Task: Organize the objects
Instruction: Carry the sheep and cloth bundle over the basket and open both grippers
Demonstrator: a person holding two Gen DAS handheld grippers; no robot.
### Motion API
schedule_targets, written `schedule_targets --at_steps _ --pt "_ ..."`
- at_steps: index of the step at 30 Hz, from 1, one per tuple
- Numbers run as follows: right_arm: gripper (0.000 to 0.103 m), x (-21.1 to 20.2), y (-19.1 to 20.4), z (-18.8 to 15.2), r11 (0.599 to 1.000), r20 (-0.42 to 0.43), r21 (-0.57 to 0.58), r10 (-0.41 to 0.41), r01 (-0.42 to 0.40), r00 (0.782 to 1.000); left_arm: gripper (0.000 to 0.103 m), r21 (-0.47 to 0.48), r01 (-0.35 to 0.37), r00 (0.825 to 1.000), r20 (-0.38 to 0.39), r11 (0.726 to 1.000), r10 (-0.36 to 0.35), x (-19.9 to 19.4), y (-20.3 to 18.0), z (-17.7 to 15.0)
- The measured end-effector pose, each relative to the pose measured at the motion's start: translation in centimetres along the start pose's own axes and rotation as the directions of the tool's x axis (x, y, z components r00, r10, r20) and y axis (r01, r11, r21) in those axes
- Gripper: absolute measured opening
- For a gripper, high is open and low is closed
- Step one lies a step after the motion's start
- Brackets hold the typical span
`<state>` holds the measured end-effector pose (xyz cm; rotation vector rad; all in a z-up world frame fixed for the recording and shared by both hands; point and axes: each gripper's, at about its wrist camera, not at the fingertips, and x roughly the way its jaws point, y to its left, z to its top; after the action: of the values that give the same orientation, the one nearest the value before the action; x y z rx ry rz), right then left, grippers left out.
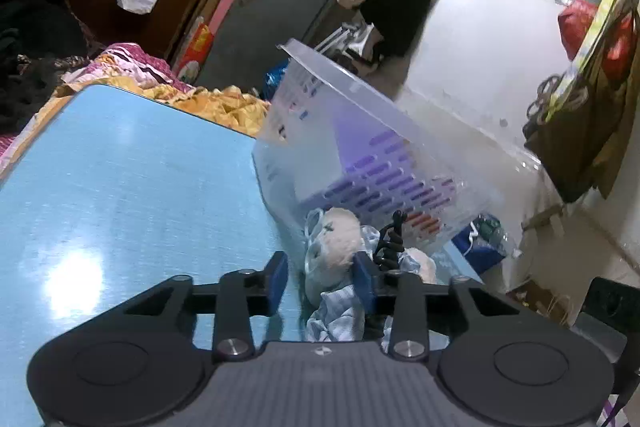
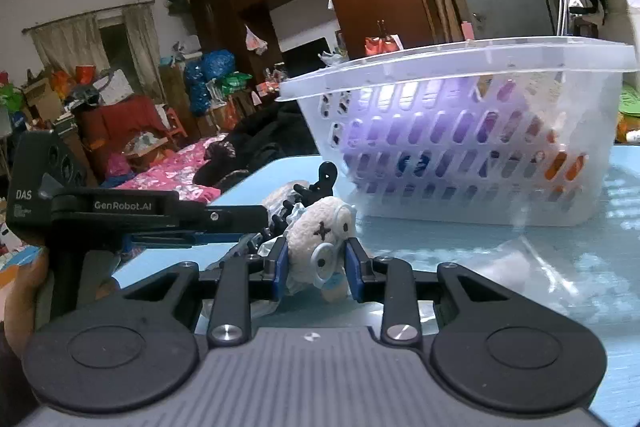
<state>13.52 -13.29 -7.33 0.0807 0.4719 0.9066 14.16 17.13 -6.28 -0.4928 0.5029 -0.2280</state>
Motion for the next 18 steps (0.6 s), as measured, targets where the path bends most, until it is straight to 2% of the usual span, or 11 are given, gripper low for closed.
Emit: schedule_targets --at_steps 3,4,5,9,14,18 --pt "0.033 -0.4 -0.7 0.0 1.0 -0.008 0.011 -0.005 0.005 1.0 0.039 0.017 0.014 1.0 -0.009 1.0 -0.014 0.5 -0.7 -0.2" --pt "0.033 -0.4 -0.9 0.0 1.0 -0.007 0.014 -0.006 0.006 1.0 0.03 0.029 0.022 1.0 -0.012 0.999 -0.022 0.6 -0.8 -0.3" --pt "0.033 -0.5 -1.1 0.0 1.0 -0.008 0.015 -0.008 0.008 1.0 0.026 0.037 0.036 0.999 -0.013 0.999 -0.036 0.6 -1.0 -0.3" --pt "0.033 -0.7 -1.3 -0.1 1.0 0.004 0.011 -0.014 0.014 1.0 0.023 0.078 0.011 1.0 0.014 0.997 -0.012 0.5 -2.1 -1.0" --pt "0.031 -2.3 -0.5 0.2 0.999 0.064 -0.038 -0.003 0.006 0.998 0.022 0.085 0.055 0.993 0.096 0.995 -0.063 -1.7 -2.8 -1.2" --pt "0.031 -4.0 0.7 1.4 0.996 0.109 -0.088 0.008 0.002 0.994 0.022 0.129 0.071 0.983 0.16 0.989 -0.092 -4.4 -5.1 -0.6"
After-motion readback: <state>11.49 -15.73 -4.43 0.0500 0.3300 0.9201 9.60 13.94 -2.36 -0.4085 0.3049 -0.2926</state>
